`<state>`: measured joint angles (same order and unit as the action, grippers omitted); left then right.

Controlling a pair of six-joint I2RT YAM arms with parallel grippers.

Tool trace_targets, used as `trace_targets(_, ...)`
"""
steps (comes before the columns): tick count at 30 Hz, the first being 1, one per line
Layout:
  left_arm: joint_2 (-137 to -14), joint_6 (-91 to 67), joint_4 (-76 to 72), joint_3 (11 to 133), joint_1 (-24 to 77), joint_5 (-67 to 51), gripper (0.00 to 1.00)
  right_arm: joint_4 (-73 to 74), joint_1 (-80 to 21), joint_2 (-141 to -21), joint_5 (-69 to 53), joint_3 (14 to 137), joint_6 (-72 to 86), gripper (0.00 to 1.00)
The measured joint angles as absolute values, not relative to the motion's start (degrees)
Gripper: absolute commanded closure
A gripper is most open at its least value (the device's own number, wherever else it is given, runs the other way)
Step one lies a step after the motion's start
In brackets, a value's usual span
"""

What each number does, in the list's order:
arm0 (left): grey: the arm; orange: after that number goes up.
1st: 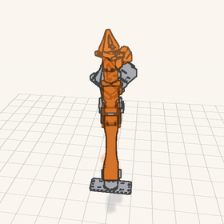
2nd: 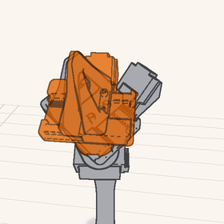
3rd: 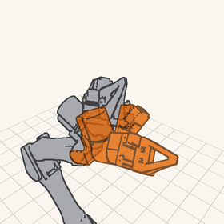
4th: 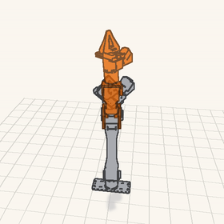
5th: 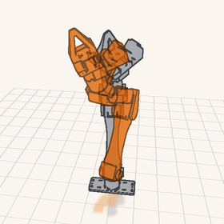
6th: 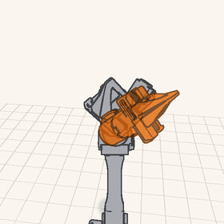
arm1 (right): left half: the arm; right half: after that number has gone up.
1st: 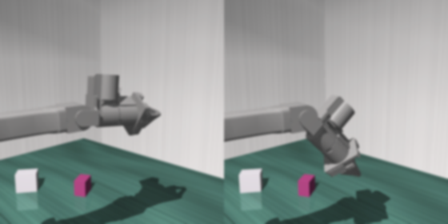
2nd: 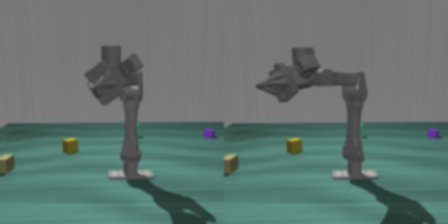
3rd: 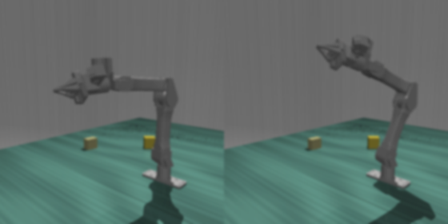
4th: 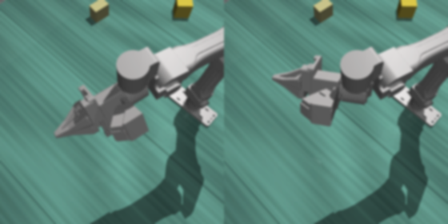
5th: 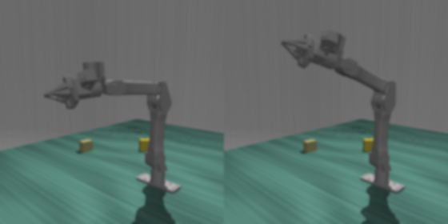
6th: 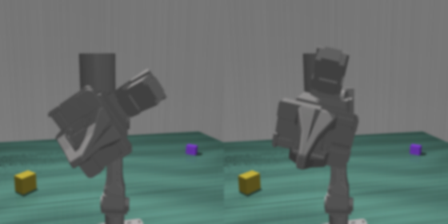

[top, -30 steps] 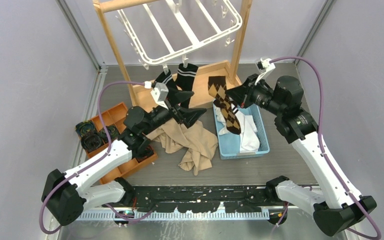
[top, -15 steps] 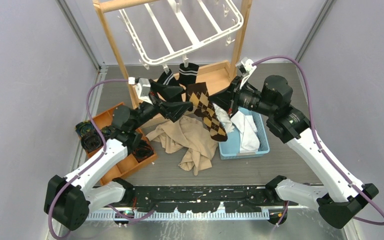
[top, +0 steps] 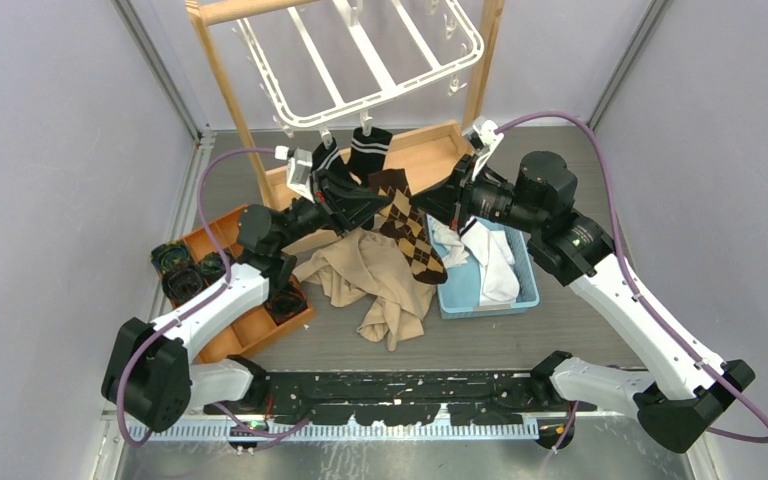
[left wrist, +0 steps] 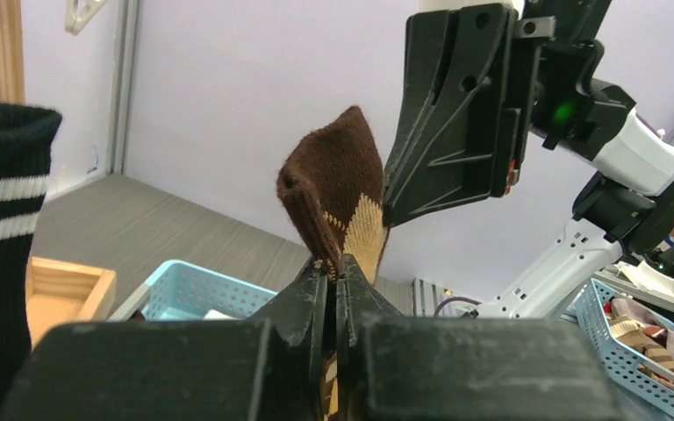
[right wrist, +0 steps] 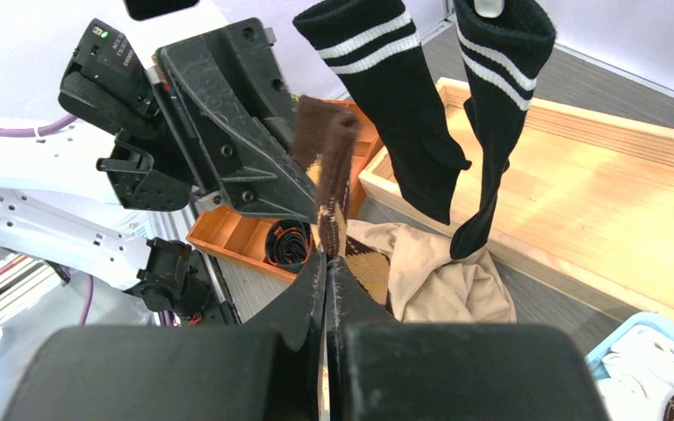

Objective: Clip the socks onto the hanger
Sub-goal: Pick up the sock from the bin, then rotate the hanger at the clothesline.

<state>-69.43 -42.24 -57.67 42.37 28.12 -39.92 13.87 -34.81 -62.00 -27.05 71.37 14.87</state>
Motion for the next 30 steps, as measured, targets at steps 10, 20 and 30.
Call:
trace_targets(10,-63.35,-36.77,-49.17,44.27,28.12,-40.27,1.00,13.21,-34.81,-61.23,-21.98,70.41,13.10,0.15)
trace_targets(20,-54.35,-23.51,-31.29,46.44,28.25,-40.51,1.00,0.19,-21.21,-56.66,-15.97,60.51,14.17,0.00)
trace_targets(30,-52.84,-19.90,-25.36,46.48,28.38,-41.04,1.00,-19.88,-11.97,-64.38,-16.73,58.96,25.30,0.00)
